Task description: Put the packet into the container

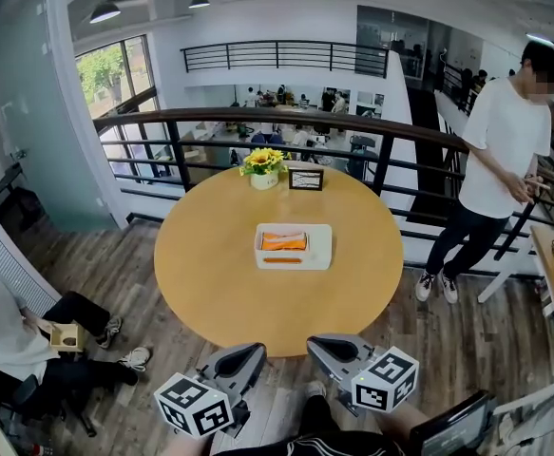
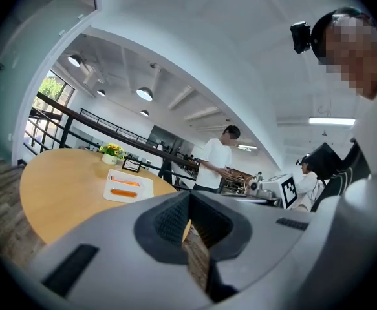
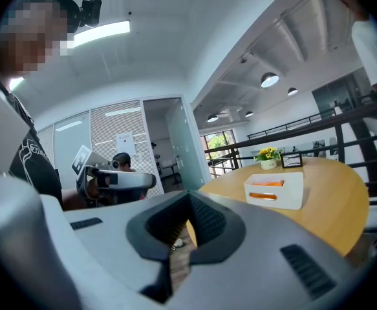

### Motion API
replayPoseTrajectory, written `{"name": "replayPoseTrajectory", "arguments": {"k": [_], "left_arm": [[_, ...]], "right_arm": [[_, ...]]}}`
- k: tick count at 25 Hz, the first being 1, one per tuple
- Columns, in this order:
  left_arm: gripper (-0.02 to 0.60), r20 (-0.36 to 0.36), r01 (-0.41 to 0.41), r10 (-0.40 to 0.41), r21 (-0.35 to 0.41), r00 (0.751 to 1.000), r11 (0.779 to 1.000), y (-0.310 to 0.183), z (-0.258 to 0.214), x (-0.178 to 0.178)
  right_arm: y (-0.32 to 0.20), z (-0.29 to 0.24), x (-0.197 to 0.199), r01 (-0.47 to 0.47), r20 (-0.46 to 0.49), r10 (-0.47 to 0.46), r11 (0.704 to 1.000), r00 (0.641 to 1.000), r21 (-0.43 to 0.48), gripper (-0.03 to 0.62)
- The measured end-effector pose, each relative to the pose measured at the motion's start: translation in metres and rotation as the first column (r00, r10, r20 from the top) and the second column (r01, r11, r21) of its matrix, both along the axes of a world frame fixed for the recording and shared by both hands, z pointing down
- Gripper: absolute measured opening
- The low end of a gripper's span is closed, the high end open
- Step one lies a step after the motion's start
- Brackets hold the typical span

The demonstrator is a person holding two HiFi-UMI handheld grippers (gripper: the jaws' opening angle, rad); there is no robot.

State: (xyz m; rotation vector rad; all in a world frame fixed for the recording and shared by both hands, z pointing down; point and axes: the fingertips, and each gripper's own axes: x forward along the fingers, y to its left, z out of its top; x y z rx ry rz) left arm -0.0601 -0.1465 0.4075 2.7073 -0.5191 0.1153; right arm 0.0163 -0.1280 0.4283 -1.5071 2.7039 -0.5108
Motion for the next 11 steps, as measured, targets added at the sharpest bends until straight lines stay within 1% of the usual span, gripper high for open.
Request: {"name": "replayPoseTrajectory", "arguments": {"k": [11], "left_arm": [[0.005, 0.0, -0.003, 0.003, -0.007, 1.0, 1.0, -0.0014, 0.0012, -0.0031]], "right_arm": [[0.001, -0.0004, -0.0048, 0.006, -0.009, -0.006, 1.0, 1.0, -0.004, 0.005]]}}
